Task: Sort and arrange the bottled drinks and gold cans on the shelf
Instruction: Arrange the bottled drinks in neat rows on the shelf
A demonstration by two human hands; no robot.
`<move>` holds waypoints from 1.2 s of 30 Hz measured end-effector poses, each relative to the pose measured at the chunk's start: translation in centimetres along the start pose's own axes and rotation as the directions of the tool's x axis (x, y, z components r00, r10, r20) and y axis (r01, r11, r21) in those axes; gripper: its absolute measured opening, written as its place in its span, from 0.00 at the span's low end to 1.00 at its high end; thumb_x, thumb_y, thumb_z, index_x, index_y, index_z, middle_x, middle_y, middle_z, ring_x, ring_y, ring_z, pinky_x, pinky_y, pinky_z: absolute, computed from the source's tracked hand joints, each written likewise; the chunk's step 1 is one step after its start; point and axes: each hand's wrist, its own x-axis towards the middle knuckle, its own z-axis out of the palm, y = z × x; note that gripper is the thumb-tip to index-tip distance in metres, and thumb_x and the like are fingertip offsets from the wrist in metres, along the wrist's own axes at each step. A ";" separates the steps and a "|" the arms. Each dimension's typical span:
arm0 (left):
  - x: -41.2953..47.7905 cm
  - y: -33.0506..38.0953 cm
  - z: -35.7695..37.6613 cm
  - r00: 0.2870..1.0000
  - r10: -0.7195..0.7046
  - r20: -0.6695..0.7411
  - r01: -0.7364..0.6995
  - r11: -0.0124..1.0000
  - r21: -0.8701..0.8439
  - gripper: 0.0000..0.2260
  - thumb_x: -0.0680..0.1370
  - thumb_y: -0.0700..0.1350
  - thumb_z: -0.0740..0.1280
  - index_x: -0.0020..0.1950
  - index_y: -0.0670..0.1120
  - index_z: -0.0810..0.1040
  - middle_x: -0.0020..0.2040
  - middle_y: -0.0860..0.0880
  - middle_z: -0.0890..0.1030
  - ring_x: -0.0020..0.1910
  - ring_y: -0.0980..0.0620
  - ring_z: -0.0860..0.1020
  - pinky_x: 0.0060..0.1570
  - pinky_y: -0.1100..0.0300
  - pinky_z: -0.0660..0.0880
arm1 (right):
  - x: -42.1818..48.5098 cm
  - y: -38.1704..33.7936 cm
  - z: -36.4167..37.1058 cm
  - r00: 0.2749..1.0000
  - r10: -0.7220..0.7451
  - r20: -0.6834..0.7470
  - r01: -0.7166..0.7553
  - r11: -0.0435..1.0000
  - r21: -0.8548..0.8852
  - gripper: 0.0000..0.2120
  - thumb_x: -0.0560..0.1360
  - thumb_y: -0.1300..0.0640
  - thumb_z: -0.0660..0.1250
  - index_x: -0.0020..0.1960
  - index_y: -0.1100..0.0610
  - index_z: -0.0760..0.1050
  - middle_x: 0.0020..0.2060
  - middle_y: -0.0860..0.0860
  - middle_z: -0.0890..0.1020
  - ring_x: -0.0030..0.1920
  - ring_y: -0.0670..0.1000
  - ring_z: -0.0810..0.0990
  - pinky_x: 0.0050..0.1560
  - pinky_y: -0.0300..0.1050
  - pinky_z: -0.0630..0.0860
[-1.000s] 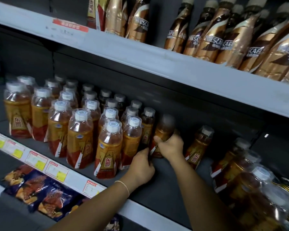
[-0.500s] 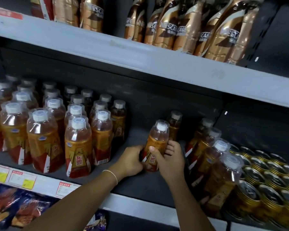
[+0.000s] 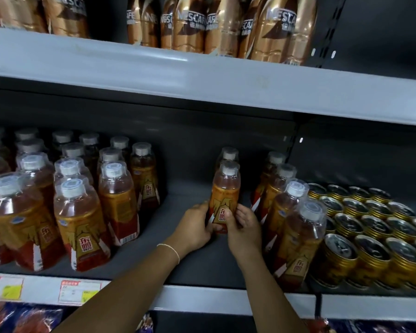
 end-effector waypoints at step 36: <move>-7.6 1.4 -11.0 0.980 0.024 -0.197 0.040 0.949 0.313 0.22 0.73 0.37 0.63 0.68 0.42 0.75 0.61 0.41 0.79 0.60 0.42 0.77 0.59 0.51 0.75 | -3.8 -1.2 5.2 0.723 -0.623 0.300 0.691 0.659 -0.297 0.14 0.72 0.63 0.67 0.58 0.61 0.79 0.51 0.53 0.81 0.53 0.55 0.78 0.56 0.52 0.77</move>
